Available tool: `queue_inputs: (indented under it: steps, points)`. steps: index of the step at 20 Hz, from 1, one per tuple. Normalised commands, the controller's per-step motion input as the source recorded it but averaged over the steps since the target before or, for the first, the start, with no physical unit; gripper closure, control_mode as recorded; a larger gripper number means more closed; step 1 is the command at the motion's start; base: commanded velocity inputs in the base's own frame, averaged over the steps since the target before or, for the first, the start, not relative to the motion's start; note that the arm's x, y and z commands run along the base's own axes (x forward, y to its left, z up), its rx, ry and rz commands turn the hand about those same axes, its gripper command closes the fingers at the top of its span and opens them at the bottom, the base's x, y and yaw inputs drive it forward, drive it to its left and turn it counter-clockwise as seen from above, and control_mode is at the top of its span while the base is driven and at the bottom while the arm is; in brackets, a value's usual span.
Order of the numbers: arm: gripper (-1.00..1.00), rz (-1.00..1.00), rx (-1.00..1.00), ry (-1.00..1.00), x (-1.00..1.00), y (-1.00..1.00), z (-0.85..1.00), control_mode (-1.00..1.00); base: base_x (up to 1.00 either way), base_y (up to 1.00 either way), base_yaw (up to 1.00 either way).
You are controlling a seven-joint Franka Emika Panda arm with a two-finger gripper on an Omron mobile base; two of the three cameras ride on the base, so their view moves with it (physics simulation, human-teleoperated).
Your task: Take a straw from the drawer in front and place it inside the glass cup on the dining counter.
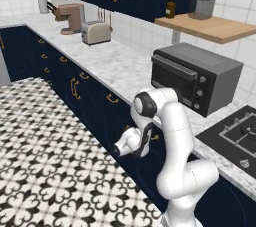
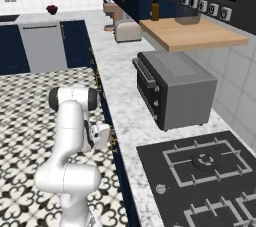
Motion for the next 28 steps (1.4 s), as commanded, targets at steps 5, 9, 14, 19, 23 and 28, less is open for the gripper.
queue_inputs:
  steps: [5, 9, 14, 19, 23, 28]
  points:
    - [1.00, 0.00, 0.00, 0.00, -0.42, 0.97, 0.00, -1.00, 0.00, 0.00, 0.00]
    - [1.00, 0.00, 0.00, 0.00, -0.46, 1.00, 0.00, -1.00, 0.00, 0.00, 0.00]
    - [1.00, 0.00, 0.01, 0.02, -0.45, 1.00, 0.00, -1.00, 0.00, 0.00, 0.00]
    - [1.00, 0.00, 0.04, 0.06, -0.37, 1.00, 0.00, -1.00, 0.00, 0.00, 0.00]
    - [1.00, 0.00, 0.06, 0.12, -0.21, 1.00, 0.00, -1.00, 0.00, 0.00, 0.00]
    - [-1.00, 0.00, 0.13, 0.11, -0.04, 0.87, 0.05, -1.00, 0.00, 0.00, 0.00]
